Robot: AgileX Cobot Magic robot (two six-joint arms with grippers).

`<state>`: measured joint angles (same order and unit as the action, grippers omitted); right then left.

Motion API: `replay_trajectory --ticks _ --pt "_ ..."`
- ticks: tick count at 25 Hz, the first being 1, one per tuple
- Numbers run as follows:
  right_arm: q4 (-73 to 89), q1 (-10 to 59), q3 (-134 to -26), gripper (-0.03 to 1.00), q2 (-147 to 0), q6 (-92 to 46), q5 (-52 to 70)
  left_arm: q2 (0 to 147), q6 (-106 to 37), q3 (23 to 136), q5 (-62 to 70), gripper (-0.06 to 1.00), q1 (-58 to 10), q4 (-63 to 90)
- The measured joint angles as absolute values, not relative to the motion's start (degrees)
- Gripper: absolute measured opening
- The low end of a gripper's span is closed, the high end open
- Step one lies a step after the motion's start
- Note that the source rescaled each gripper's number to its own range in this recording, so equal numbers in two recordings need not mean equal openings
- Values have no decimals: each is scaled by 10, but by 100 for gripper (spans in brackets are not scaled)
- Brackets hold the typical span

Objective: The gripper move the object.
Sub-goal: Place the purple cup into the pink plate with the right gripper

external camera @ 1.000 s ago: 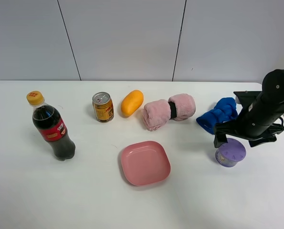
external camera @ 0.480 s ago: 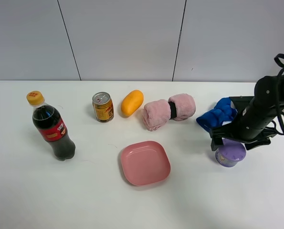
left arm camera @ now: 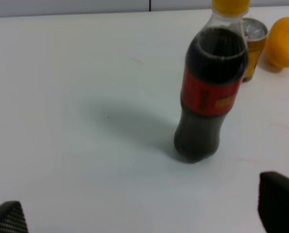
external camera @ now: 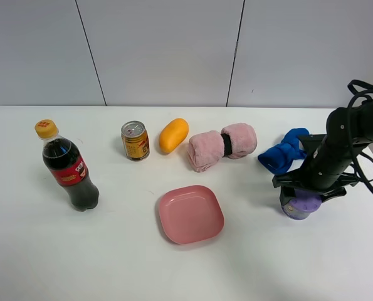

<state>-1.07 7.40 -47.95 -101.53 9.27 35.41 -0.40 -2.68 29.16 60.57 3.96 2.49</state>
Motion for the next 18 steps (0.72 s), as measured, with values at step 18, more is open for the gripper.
replay_trajectory --ticks 18 --pt "46 285 -656 0 -937 69 448 -4 -27 291 606 100 40 25"
